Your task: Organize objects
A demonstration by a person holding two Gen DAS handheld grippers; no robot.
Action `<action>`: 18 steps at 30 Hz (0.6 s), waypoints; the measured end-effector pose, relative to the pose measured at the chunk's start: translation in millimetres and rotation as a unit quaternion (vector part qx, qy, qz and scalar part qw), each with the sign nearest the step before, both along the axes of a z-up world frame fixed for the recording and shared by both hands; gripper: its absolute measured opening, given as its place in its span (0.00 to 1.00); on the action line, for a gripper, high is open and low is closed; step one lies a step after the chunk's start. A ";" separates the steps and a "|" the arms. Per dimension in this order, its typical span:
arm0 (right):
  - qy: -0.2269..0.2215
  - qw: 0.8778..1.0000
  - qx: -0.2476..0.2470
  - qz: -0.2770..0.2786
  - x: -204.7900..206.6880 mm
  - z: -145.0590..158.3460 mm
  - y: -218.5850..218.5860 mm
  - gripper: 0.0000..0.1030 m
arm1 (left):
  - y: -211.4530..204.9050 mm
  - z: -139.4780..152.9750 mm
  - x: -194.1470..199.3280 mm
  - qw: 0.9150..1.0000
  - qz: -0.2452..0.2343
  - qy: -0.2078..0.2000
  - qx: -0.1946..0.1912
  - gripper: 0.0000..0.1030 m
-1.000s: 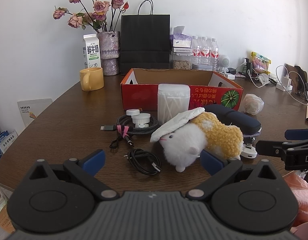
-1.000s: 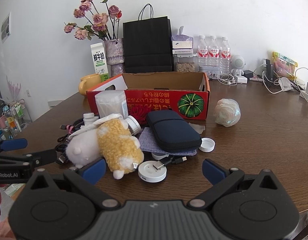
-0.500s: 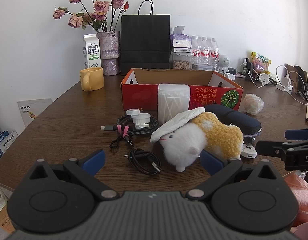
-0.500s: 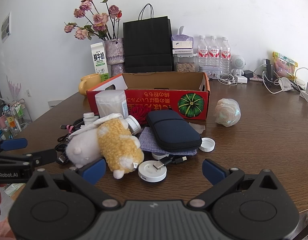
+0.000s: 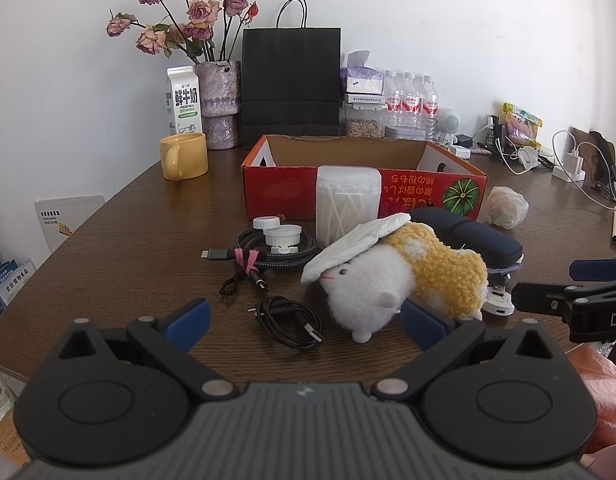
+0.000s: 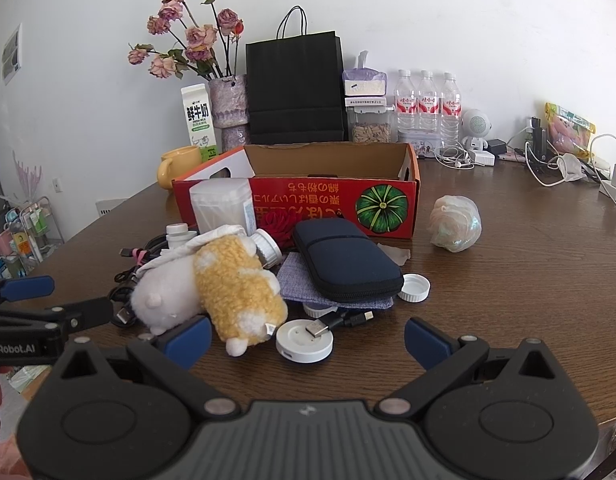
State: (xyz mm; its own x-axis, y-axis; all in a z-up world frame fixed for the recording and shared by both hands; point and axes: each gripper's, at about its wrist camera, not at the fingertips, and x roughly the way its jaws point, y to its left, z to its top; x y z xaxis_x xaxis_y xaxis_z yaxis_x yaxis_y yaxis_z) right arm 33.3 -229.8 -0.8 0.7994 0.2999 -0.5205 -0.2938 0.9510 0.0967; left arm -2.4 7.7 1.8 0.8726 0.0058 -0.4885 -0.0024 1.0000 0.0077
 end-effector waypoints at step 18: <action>0.024 1.000 -0.015 0.005 16.2 -15.0 2.9 1.00 | 19.5 -13.4 19.5 0.999 0.026 0.028 -0.008 1.00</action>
State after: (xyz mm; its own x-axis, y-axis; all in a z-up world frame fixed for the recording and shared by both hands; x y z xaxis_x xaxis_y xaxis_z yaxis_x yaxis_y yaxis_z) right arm 49.5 -226.9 -15.9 0.7703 0.2928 -0.5665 -0.3000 0.9503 0.0832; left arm 17.1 27.2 -11.6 0.8430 0.0416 -0.5363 -0.0542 0.9985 -0.0077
